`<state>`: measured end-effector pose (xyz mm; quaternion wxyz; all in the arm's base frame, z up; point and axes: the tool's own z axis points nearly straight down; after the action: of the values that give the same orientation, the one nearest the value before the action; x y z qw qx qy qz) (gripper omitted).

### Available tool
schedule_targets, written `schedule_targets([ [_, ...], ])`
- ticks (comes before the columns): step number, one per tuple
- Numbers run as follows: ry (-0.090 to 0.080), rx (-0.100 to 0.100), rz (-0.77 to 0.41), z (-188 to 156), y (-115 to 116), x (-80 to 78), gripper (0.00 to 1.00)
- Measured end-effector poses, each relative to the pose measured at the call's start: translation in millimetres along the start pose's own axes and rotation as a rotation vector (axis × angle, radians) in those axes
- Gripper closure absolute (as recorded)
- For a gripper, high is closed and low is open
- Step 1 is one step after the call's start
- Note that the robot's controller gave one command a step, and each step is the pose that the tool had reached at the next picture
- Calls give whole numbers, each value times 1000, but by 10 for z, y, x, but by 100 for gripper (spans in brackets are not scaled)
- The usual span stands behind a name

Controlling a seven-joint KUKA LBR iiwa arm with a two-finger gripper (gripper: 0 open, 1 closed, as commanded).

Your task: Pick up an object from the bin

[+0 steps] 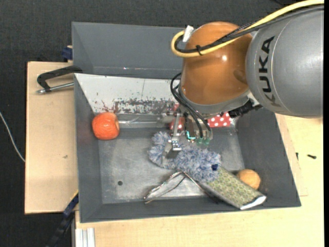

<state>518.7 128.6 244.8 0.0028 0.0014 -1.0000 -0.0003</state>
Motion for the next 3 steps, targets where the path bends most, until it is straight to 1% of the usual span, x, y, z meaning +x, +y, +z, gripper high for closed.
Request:
schedule_targets([
  [1, -8, -1, 2, -41, -7, -16, 0],
  [2, -14, -3, 10, 408, -20, -18, 0],
  [3, -8, -2, 16, 1623, -419, -134, 0],
])
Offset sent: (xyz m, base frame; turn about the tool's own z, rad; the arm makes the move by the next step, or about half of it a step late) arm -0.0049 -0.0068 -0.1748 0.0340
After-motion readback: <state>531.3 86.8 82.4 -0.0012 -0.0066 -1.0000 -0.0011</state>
